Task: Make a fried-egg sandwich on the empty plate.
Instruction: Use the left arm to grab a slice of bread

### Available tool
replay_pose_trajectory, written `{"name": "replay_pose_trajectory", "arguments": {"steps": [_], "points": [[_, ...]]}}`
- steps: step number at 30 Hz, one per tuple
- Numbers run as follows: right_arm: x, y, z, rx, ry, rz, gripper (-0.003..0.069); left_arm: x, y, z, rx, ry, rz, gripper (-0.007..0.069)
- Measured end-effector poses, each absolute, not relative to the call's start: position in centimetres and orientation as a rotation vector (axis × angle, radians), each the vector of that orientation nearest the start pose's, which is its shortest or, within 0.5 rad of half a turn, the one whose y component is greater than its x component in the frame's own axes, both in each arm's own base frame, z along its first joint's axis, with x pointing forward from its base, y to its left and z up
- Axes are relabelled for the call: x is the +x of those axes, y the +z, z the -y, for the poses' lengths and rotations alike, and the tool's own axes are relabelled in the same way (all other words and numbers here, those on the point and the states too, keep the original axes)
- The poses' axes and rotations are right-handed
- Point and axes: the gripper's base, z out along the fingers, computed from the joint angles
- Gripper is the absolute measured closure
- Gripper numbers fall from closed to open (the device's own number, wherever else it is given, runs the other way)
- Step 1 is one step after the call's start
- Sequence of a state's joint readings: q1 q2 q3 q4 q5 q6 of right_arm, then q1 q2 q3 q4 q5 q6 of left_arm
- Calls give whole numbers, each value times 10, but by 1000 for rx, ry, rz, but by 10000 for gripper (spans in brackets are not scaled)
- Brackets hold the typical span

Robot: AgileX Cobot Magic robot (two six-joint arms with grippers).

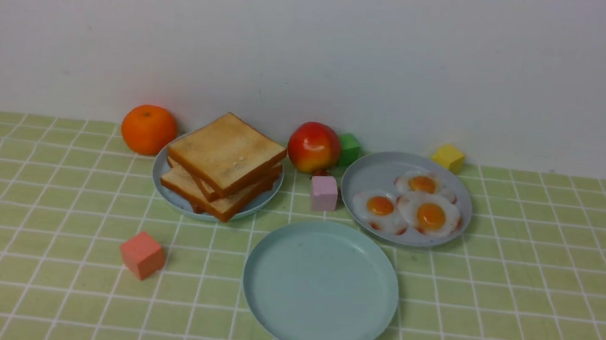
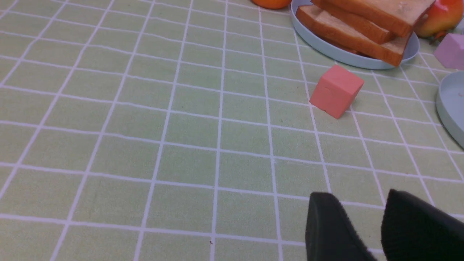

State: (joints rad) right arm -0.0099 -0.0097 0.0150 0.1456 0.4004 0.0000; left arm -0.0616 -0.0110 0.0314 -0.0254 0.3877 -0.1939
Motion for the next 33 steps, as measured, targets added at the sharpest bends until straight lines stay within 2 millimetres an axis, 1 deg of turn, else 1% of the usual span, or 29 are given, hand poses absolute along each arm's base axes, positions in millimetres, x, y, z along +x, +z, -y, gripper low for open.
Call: {"name": "replay_pose_trajectory", "arguments": {"steps": [11,15,17,18,19,20,21,23,25,28,31,32,33], "points": [[52,173,-5,97,138,-1885,420,52,169,4,-136,-194,-1888,387],[52,173,-5,97,138,-1885,420,54,173,4,-144,-209,-1835,387],[52,173,-5,97,138,-1885,420,55,178,5,-214,-293,-1781,387],[52,173,-5,97,138,-1885,420,55,182,7,-316,-412,-1725,387],[52,173,-5,97,138,-1885,420,56,184,8,-384,-489,-1692,387],[52,173,-5,97,138,-1885,420,56,185,8,-401,-508,-1683,387],[52,173,-5,97,138,-1885,420,56,189,8,-531,-651,-1622,387],[52,173,-5,97,138,-1885,420,56,193,8,-676,-812,-1536,387],[52,173,-5,97,138,-1885,420,57,197,7,-731,-873,-1465,387],[52,173,-5,97,138,-1885,420,56,203,5,-748,-893,-1401,400],[52,173,-5,96,137,-1885,420,54,219,7,-678,-867,-1426,448],[52,173,-5,96,137,-1885,420,52,231,8,-628,-837,-1442,479],[52,173,-5,96,137,-1885,420,53,244,10,-577,-795,-1496,512]]}}
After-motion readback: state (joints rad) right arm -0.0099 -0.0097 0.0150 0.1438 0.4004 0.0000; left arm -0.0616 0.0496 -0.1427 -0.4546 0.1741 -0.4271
